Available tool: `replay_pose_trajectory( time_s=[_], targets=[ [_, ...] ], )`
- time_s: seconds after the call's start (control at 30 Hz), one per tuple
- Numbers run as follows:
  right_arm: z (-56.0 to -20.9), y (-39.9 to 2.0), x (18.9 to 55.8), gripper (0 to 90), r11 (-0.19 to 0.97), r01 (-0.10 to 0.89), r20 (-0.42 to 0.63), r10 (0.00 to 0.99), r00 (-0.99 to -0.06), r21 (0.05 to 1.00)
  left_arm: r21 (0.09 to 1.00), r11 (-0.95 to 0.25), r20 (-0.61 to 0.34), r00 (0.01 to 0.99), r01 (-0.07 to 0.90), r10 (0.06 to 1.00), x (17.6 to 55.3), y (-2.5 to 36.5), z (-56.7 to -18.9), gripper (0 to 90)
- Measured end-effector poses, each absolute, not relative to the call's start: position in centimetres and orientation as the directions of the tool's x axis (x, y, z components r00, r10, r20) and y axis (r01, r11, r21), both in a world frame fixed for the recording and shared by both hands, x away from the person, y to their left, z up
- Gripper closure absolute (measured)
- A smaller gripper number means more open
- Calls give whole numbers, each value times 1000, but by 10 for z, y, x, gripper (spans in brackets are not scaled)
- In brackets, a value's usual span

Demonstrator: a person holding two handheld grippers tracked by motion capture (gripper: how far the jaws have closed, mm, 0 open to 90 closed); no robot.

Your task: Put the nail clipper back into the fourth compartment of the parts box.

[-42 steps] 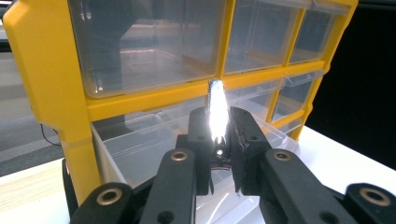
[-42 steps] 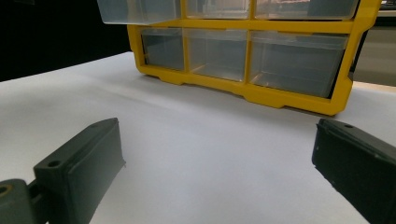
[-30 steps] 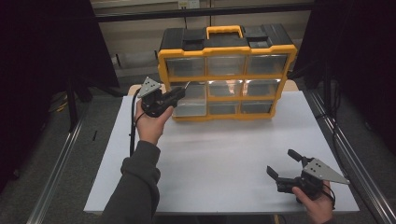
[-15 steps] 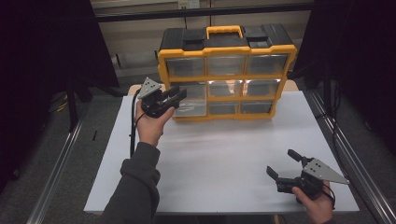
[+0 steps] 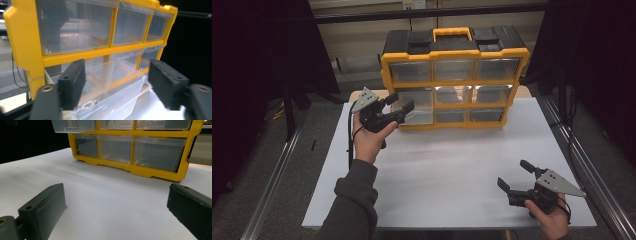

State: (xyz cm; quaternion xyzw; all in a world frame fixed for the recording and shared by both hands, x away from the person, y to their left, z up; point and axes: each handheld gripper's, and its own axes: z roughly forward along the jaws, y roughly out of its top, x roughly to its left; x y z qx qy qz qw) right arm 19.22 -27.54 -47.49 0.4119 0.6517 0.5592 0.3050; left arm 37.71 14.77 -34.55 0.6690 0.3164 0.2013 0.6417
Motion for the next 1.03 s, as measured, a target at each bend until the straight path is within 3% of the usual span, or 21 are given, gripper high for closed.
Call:
replay_pose_trajectory(
  time_s=[0.1,0.23,0.5,0.83,1.03],
  targets=[
    [-475,-274,193,14,43,193,57,874,-482,980,989,8,-116,731,150,673,368,156,-351,192],
    [-475,-275,193,14,49,194,52,874,-484,980,988,14,-121,721,153,682,356,169,-362,147],
    [-475,-273,194,14,58,193,44,872,-488,980,985,61,-157,705,159,691,328,198,-393,96],
    [-475,-276,193,14,50,196,51,877,-478,979,982,8,-139,691,189,709,293,239,-447,37],
    [-475,-275,193,14,49,197,52,877,-477,979,979,3,-143,681,203,718,290,246,-455,14]
  ],
)
